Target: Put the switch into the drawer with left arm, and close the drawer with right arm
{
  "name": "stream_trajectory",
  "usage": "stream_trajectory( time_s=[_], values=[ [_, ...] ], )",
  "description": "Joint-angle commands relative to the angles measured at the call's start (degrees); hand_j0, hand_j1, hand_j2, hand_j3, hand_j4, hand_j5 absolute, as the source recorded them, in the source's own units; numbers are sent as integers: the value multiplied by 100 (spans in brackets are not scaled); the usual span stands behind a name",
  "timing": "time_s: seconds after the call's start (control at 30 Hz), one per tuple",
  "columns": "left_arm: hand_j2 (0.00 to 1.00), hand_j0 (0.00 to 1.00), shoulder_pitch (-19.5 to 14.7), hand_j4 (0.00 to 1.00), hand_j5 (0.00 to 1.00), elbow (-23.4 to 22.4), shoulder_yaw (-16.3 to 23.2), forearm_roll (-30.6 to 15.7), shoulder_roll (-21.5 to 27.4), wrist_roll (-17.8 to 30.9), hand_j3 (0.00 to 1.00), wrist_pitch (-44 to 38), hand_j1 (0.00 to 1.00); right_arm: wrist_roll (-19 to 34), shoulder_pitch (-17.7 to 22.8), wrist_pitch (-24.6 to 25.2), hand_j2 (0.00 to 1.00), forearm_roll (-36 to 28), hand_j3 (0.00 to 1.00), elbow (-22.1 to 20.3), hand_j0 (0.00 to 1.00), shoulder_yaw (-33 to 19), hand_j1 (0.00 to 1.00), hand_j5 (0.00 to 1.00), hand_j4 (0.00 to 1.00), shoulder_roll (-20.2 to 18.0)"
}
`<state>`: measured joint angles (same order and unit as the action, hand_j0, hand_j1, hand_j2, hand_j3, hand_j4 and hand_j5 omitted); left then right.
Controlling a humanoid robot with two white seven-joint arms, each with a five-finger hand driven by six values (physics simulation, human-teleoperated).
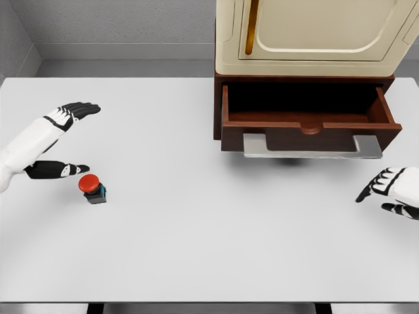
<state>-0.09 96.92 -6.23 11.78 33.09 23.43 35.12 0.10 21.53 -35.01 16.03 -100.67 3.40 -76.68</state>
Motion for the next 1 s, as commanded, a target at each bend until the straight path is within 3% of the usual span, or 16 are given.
stream_trajectory(
  time_s=[0.0,0.2,0.3,0.37,0.5,0.67,0.8,0.87,0.97],
  values=[
    [100,100,0,100,100,2,-1,-44,5,-5,100,-12,100,7,0,1,61,-29,61,-50,61,3,61,61,61,4],
    [100,100,149,100,100,151,-19,-61,-48,-57,100,-12,100,16,0,1,62,-38,62,-50,62,3,62,62,62,4],
    [100,100,545,100,100,389,-142,-905,-4,-137,100,-12,100,16,-9,1,62,-29,62,-50,62,3,62,62,62,13],
    [100,100,589,100,100,389,-142,-1450,14,-137,100,-12,100,16,-18,1,62,-29,62,-50,62,21,62,62,62,4],
    [100,100,615,100,100,424,-115,-1820,-13,-67,100,-12,100,7,-9,1,62,-29,62,-50,62,30,62,62,62,-5],
    [100,100,615,100,100,353,43,-1828,-127,1005,100,-12,100,7,-9,1,61,-38,61,-50,61,47,61,61,61,22],
    [100,100,782,100,100,327,236,-2233,-145,1157,100,-75,100,7,0,1,62,-38,62,-50,62,65,62,62,62,259],
    [100,100,791,100,100,152,227,-2496,-171,1157,100,-461,100,16,-9,1,62,-29,62,-50,62,91,62,62,62,329],
    [100,100,607,100,100,-481,219,-2918,-171,1157,100,-716,100,16,-17,1,61,-21,61,-50,61,100,61,61,61,408]
  ],
)
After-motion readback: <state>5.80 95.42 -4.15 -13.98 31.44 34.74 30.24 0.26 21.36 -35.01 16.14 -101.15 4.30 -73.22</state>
